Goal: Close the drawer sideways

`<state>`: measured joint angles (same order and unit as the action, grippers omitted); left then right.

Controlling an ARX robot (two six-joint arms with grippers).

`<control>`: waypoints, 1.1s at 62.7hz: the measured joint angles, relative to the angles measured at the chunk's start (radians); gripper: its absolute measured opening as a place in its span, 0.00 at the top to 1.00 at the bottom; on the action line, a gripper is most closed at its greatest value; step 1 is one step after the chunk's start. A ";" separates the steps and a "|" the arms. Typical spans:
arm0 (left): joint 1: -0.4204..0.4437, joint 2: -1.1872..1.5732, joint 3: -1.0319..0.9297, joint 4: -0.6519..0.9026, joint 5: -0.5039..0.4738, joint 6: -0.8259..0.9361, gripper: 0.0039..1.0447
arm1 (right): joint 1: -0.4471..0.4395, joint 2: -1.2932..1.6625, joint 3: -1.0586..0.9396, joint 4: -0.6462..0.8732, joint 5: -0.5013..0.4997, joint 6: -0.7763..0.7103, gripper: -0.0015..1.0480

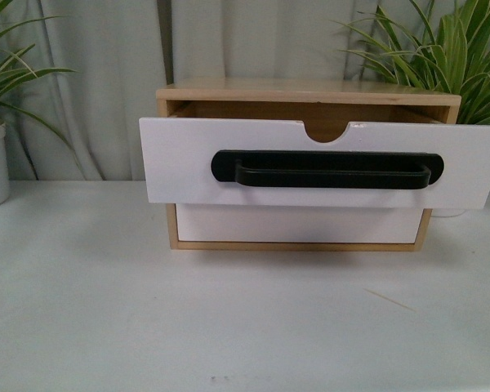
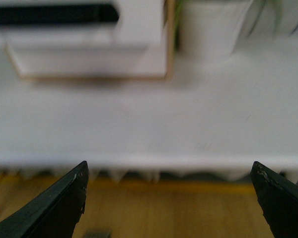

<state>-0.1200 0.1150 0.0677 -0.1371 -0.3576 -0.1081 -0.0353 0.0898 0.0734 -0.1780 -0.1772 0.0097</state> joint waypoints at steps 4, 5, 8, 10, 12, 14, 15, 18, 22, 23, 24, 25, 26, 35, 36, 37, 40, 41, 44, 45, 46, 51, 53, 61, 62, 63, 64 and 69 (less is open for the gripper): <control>-0.115 0.141 0.049 -0.102 -0.267 -0.111 0.05 | 0.001 0.069 0.039 -0.095 -0.076 0.010 0.09; -0.131 0.160 0.053 -0.111 -0.318 -0.132 0.05 | 0.005 0.092 0.047 -0.117 -0.096 0.012 0.09; -0.187 0.233 0.065 -0.122 -0.431 -0.231 0.05 | 0.017 0.135 0.061 -0.127 -0.115 0.010 0.09; -0.215 0.284 0.077 -0.122 -0.481 -0.296 0.05 | 0.026 0.166 0.073 -0.118 -0.116 0.003 0.09; -0.241 0.333 0.093 -0.112 -0.505 -0.346 0.05 | 0.036 0.195 0.089 -0.102 -0.118 -0.005 0.09; -0.261 0.381 0.113 -0.084 -0.503 -0.397 0.05 | 0.042 0.227 0.106 -0.084 -0.127 -0.024 0.09; -0.272 0.411 0.127 -0.064 -0.491 -0.438 0.05 | 0.044 0.239 0.111 -0.076 -0.128 -0.027 0.09; -0.290 0.474 0.158 -0.018 -0.455 -0.494 0.05 | 0.054 0.299 0.138 -0.028 -0.120 -0.077 0.09; -0.309 0.570 0.206 0.048 -0.414 -0.553 0.05 | 0.068 0.380 0.162 0.041 -0.092 -0.145 0.09; -0.312 0.602 0.222 0.072 -0.399 -0.565 0.05 | 0.073 0.408 0.167 0.069 -0.079 -0.182 0.09; -0.317 0.632 0.237 0.094 -0.388 -0.581 0.05 | 0.078 0.434 0.170 0.095 -0.067 -0.206 0.09; -0.321 0.663 0.253 0.116 -0.377 -0.587 0.05 | 0.081 0.447 0.172 0.108 -0.062 -0.230 0.09; -0.323 0.680 0.261 0.128 -0.372 -0.591 0.05 | 0.086 0.473 0.176 0.132 -0.057 -0.262 0.09; -0.361 0.874 0.370 0.256 -0.306 -0.633 0.05 | 0.103 0.621 0.216 0.245 -0.058 -0.448 0.09; -0.367 0.902 0.388 0.271 -0.296 -0.637 0.05 | 0.103 0.642 0.222 0.262 -0.059 -0.469 0.09; -0.369 0.915 0.397 0.279 -0.291 -0.640 0.05 | 0.101 0.653 0.226 0.272 -0.058 -0.474 0.09; -0.385 0.995 0.453 0.318 -0.266 -0.654 0.05 | 0.095 0.705 0.242 0.317 -0.057 -0.512 0.09; -0.387 1.007 0.462 0.323 -0.264 -0.655 0.05 | 0.093 0.716 0.246 0.326 -0.057 -0.518 0.09; -0.396 1.056 0.500 0.344 -0.250 -0.658 0.05 | 0.084 0.767 0.262 0.363 -0.056 -0.542 0.09; -0.400 1.079 0.517 0.354 -0.240 -0.660 0.05 | 0.082 0.776 0.268 0.373 -0.056 -0.547 0.09; -0.402 1.091 0.526 0.357 -0.238 -0.660 0.05 | 0.079 0.795 0.276 0.385 -0.056 -0.558 0.09; -0.411 1.173 0.592 0.380 -0.212 -0.661 0.05 | 0.073 0.853 0.306 0.419 -0.056 -0.579 0.09; -0.412 1.199 0.613 0.388 -0.201 -0.662 0.05 | 0.072 0.877 0.320 0.430 -0.056 -0.589 0.09; -0.410 1.276 0.676 0.400 -0.167 -0.673 0.05 | 0.074 0.966 0.369 0.466 -0.056 -0.615 0.09; -0.409 1.283 0.681 0.400 -0.164 -0.676 0.05 | 0.075 0.973 0.372 0.469 -0.056 -0.616 0.09; -0.408 1.292 0.690 0.400 -0.159 -0.677 0.05 | 0.077 0.988 0.378 0.476 -0.056 -0.620 0.09; -0.407 1.298 0.693 0.400 -0.157 -0.680 0.05 | 0.078 0.994 0.381 0.479 -0.056 -0.621 0.09; -0.406 1.327 0.718 0.402 -0.146 -0.682 0.05 | 0.090 1.037 0.400 0.493 -0.051 -0.631 0.09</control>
<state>-0.5259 1.4422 0.7853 0.2649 -0.5037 -0.7902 0.0551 1.1271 0.4736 0.3149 -0.2283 -0.6212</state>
